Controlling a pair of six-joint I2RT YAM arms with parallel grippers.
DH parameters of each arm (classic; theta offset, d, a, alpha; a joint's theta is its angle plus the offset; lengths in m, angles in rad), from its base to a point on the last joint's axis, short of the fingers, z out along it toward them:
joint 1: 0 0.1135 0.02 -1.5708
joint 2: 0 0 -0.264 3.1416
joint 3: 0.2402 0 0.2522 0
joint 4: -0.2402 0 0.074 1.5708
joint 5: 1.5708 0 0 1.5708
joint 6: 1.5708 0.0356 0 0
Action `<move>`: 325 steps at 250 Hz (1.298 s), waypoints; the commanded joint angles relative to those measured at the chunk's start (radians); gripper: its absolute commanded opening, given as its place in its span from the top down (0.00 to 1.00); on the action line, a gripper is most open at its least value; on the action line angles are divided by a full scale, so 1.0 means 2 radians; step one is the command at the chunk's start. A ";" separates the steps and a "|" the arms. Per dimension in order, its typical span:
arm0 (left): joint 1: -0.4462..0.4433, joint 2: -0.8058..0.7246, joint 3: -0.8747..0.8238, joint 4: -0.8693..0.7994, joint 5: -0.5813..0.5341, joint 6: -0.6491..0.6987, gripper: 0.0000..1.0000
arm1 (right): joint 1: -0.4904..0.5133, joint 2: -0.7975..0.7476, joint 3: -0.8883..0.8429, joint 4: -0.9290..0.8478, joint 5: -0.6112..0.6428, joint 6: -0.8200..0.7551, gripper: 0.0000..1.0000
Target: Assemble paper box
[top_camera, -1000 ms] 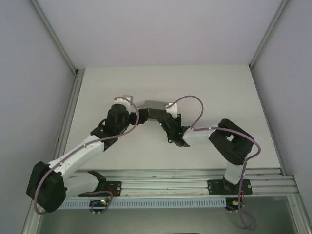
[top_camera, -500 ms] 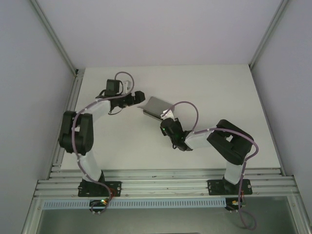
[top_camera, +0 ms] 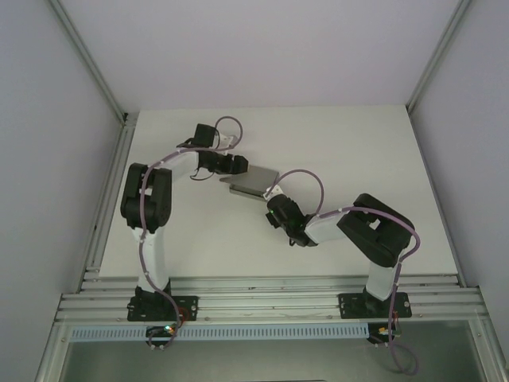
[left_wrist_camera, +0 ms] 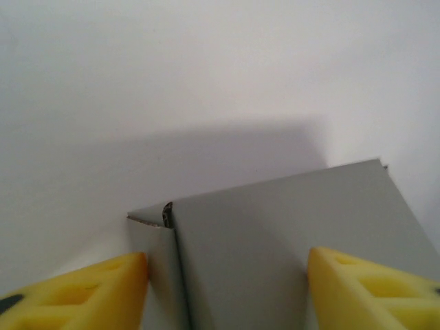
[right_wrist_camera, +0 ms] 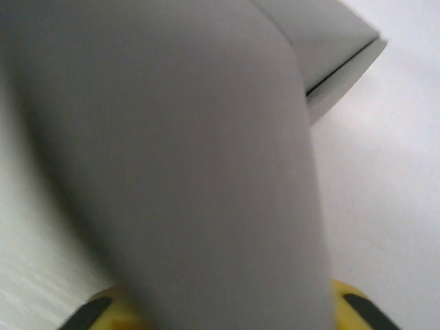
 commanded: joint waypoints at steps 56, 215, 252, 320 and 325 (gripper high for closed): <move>-0.026 -0.023 -0.101 0.022 -0.058 -0.006 0.60 | -0.008 -0.093 -0.045 -0.064 -0.040 0.062 0.46; -0.006 -0.037 -0.225 0.204 -0.048 -0.171 0.86 | -0.101 -0.256 -0.020 -0.191 -0.137 0.319 0.00; 0.003 -0.037 -0.249 0.241 -0.032 -0.184 0.87 | -0.114 -0.224 0.011 -0.214 -0.171 0.342 0.00; 0.017 -0.031 -0.272 0.290 -0.010 -0.208 0.89 | -0.146 -0.106 0.052 -0.138 -0.314 0.390 0.00; 0.017 -0.031 -0.273 0.292 -0.008 -0.209 0.89 | -0.148 -0.096 0.055 -0.128 -0.325 0.393 0.00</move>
